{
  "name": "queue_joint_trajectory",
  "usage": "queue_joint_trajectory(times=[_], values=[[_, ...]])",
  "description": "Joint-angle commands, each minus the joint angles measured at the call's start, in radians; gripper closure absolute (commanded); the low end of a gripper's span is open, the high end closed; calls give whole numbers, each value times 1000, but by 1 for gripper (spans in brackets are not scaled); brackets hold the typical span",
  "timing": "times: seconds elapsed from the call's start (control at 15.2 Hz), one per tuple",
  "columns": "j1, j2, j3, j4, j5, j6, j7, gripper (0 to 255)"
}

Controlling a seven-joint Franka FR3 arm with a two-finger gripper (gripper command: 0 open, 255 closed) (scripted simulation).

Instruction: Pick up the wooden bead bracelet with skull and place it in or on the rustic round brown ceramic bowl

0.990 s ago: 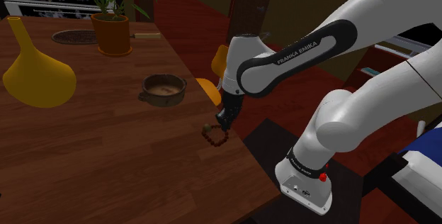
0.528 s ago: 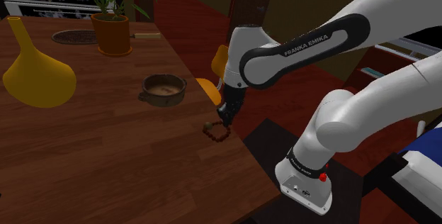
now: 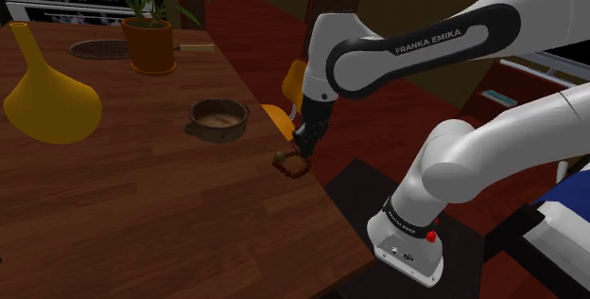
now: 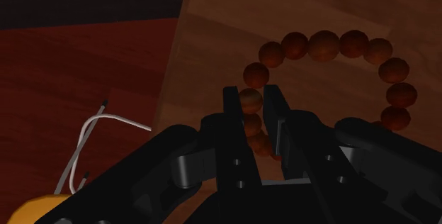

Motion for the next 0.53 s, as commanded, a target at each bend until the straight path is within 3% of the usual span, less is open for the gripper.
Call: queue_joint_trajectory(times=[0.0, 0.46], values=[[-1, -18, -4, 17, -4, -35, 4, 255], [-5, -65, -20, 85, -21, -150, 13, 255]])
